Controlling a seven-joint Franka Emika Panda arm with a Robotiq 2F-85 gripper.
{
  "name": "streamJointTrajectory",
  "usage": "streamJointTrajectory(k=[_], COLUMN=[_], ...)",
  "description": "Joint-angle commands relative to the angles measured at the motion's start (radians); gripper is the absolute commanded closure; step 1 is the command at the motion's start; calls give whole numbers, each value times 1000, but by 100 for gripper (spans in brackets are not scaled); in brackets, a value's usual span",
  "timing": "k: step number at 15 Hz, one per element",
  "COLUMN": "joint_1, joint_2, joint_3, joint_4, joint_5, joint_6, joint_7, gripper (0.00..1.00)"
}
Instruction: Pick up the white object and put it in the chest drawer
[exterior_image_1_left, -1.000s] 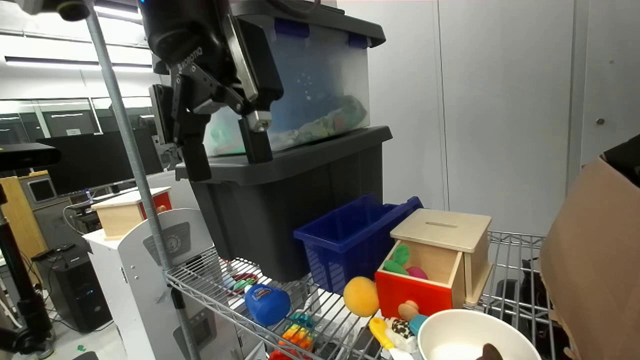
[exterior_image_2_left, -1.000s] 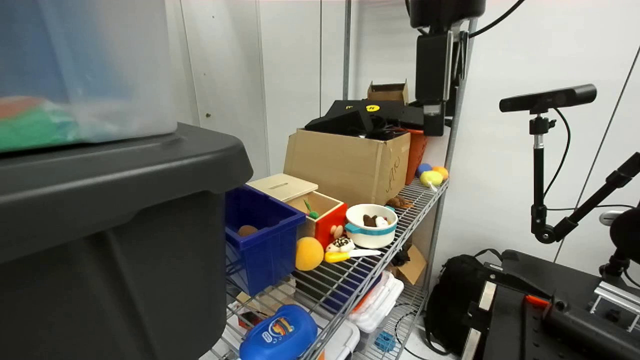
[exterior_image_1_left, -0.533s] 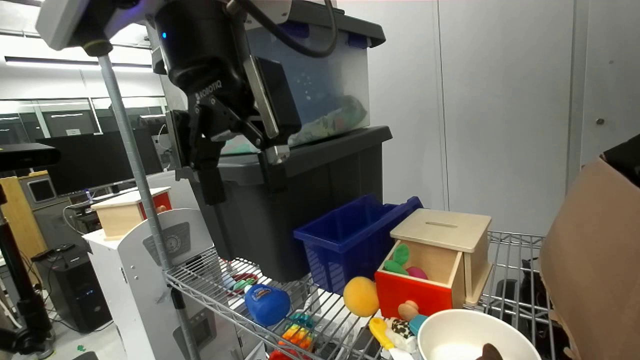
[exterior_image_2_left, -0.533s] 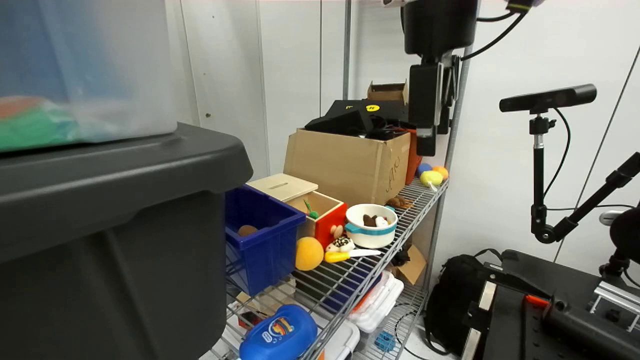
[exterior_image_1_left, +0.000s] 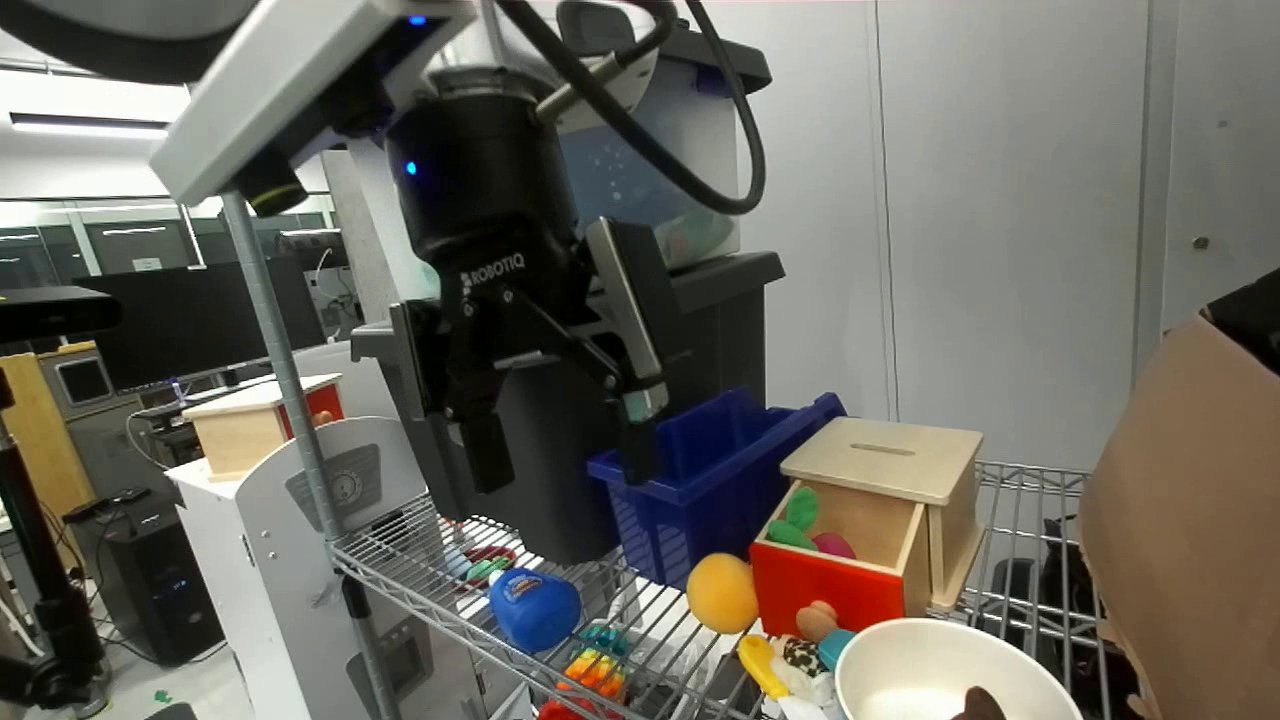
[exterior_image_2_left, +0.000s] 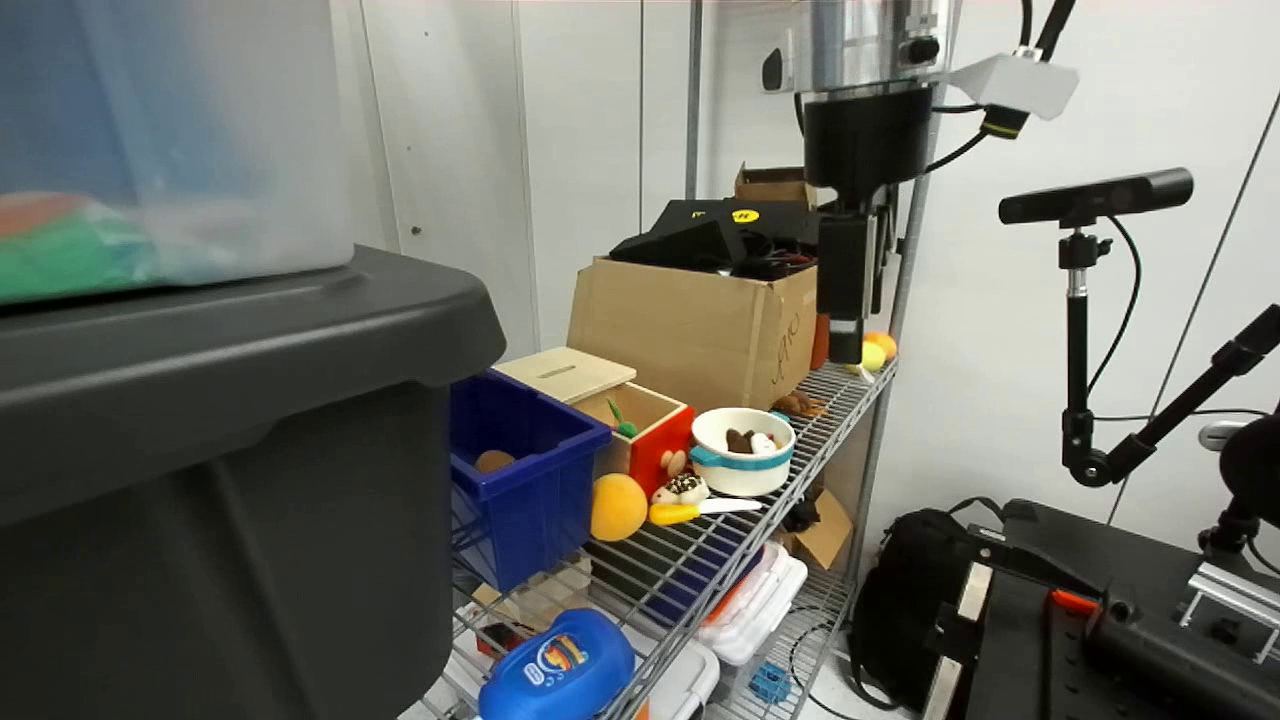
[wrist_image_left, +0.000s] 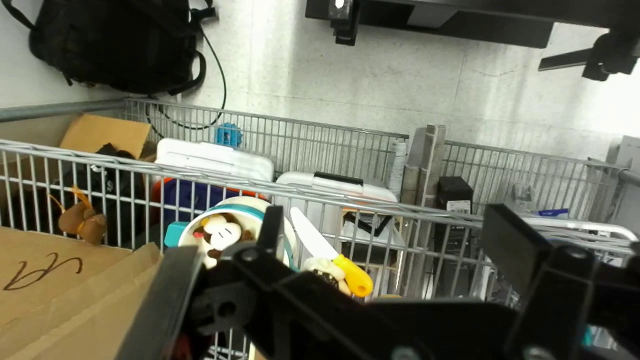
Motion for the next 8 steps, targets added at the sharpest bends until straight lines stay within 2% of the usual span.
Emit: streamJointTrajectory(k=[1, 8], joint_1=[-4, -8], joint_2=[40, 72], joint_3=[-9, -24], joint_4=[11, 6], joint_5=[-78, -193], joint_6=[48, 98], joint_7=[-18, -8], gripper=[0, 0])
